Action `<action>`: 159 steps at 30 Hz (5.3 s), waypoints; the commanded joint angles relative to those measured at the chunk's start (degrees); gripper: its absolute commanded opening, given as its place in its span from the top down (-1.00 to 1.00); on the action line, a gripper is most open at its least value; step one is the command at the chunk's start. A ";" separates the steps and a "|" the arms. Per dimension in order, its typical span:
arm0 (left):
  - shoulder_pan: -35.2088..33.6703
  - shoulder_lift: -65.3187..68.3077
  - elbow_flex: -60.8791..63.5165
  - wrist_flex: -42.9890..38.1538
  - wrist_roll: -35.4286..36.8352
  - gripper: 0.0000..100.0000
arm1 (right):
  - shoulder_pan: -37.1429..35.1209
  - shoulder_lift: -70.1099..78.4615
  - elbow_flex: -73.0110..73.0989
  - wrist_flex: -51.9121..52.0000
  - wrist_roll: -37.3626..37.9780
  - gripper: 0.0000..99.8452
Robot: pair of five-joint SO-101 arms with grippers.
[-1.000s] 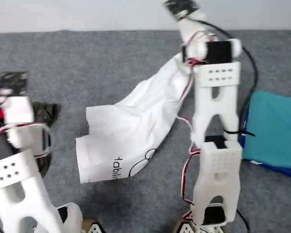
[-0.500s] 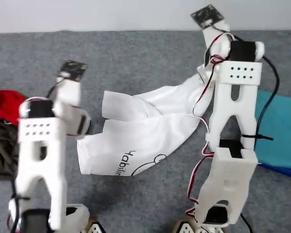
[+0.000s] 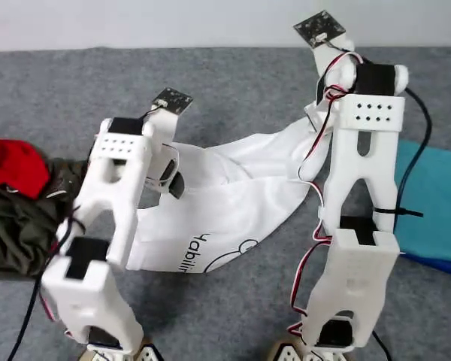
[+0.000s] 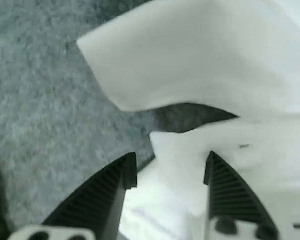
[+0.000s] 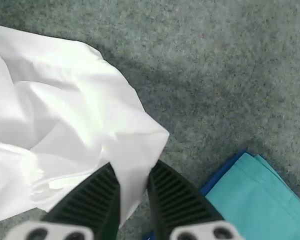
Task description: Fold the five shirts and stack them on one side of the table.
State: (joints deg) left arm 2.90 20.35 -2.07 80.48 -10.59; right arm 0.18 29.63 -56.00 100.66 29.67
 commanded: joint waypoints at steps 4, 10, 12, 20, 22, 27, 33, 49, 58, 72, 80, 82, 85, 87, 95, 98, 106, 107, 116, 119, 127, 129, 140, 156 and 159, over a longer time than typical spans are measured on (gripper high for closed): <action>1.67 9.32 -8.75 2.46 -0.88 0.55 | -0.40 -4.00 -0.18 2.15 0.53 0.98; 2.81 13.63 -11.21 5.54 -0.88 0.55 | -0.22 -4.00 -0.18 2.15 0.79 0.98; 2.90 14.42 -11.47 6.33 -0.88 0.56 | -0.22 -3.82 -0.18 2.15 0.79 0.98; 3.87 16.00 -11.47 6.51 -0.79 0.73 | -0.31 -2.24 -0.18 2.15 0.62 0.98; 5.19 16.09 -11.47 6.51 -0.79 0.80 | -0.40 -2.24 -0.26 2.15 0.53 0.98; 9.14 15.65 -11.47 6.51 -0.70 0.95 | -0.31 -2.68 -0.53 2.15 0.53 0.98; 9.23 10.46 -15.78 10.37 -0.44 0.99 | 0.66 -5.76 -1.49 2.15 0.88 0.98; -2.11 -23.56 -27.03 19.87 -0.44 0.99 | 10.59 -20.97 -1.58 1.45 0.53 0.98; -10.90 -40.79 -27.03 14.59 -0.44 0.99 | 11.47 -35.47 -1.58 -8.66 0.44 0.98; -7.30 -58.29 -26.59 13.19 -0.97 0.99 | 11.65 -53.32 -1.58 -15.96 0.88 0.98; -2.99 -67.25 -26.68 15.30 -7.30 0.99 | 11.65 -63.25 -1.49 -19.56 8.35 0.98; -2.99 -68.75 -26.77 16.26 -7.30 0.99 | 11.65 -65.63 -1.49 -19.38 10.02 0.98; -3.08 -71.30 -26.77 16.35 -7.30 0.99 | 11.65 -68.79 -1.23 -19.12 11.96 0.98; -3.08 -72.26 -26.68 16.35 -7.30 0.99 | 11.74 -70.02 -1.14 -18.77 13.01 0.98; -3.08 -71.47 -20.97 17.41 -7.21 0.99 | 11.65 -68.53 1.14 -17.71 15.12 0.98; -2.99 -70.51 -11.56 17.05 -7.30 0.99 | 11.30 -66.15 6.86 -18.07 14.95 0.98; -5.01 -62.51 17.01 -3.52 -7.12 0.99 | 5.14 -55.78 25.85 -20.00 14.95 0.98; -5.45 -61.01 19.30 -7.21 -7.12 0.99 | 4.79 -54.46 27.87 -21.85 14.95 0.98; -10.55 -41.14 19.38 -24.26 -6.86 0.99 | 4.70 -44.18 40.70 -42.86 10.46 0.98; -11.08 -33.85 14.29 -27.69 -6.86 0.99 | 4.70 -40.57 42.55 -51.03 10.46 0.98; -10.81 -15.47 -5.14 -28.48 -7.03 0.99 | 3.82 -31.43 42.46 -67.21 10.64 0.98; -10.64 -12.13 -9.80 -28.40 -7.03 0.99 | 3.56 -30.29 42.46 -70.02 10.90 0.98; -6.42 -5.01 -23.25 -14.68 -7.30 0.99 | 1.71 -28.97 42.55 -72.48 14.86 0.98; -6.68 -4.48 -20.44 19.96 -17.41 0.99 | 2.15 -36.53 42.73 -19.65 19.16 0.98; -7.47 -4.48 -15.60 19.96 -17.67 0.99 | 2.24 -36.70 42.73 -11.82 19.16 0.98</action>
State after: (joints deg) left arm -3.78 16.57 -20.26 98.86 -27.21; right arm 2.20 -3.60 -12.57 81.85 48.48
